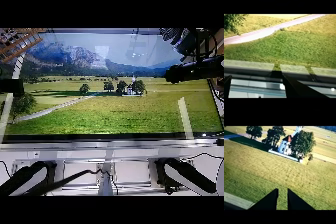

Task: Fold the clothes and pants, and hang the long-sleeved shirts on hangers.

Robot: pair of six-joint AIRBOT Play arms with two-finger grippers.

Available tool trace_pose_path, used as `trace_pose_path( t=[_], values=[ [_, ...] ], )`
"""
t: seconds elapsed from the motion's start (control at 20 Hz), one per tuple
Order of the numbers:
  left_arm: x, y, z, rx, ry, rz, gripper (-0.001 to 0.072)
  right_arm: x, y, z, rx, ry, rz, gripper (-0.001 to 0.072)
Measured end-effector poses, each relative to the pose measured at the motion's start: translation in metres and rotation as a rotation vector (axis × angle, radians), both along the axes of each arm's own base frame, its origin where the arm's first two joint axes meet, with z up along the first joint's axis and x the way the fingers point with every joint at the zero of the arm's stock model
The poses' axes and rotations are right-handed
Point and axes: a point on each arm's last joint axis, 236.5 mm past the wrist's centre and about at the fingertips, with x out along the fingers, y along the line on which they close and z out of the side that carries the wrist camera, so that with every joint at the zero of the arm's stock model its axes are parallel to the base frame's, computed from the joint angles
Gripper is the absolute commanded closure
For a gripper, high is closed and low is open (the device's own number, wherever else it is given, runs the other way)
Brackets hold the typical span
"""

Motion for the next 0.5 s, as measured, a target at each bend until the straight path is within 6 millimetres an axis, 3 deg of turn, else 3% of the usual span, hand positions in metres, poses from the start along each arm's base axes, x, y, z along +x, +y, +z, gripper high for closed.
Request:
trace_pose_path(
  t=[0.15,0.5],
  values=[
    [0.006,-0.002,-0.002,-0.008,-0.011,-0.007,0.0019,0.0,0.0,0.0,0.0,0.0,0.0,0.0561],
    [0.038,-0.035,-0.022,-0.137,-0.029,-0.064,0.0018,0.001,0.0,0.0,0.0,-0.003,-0.001,0.0561]
  ],
)
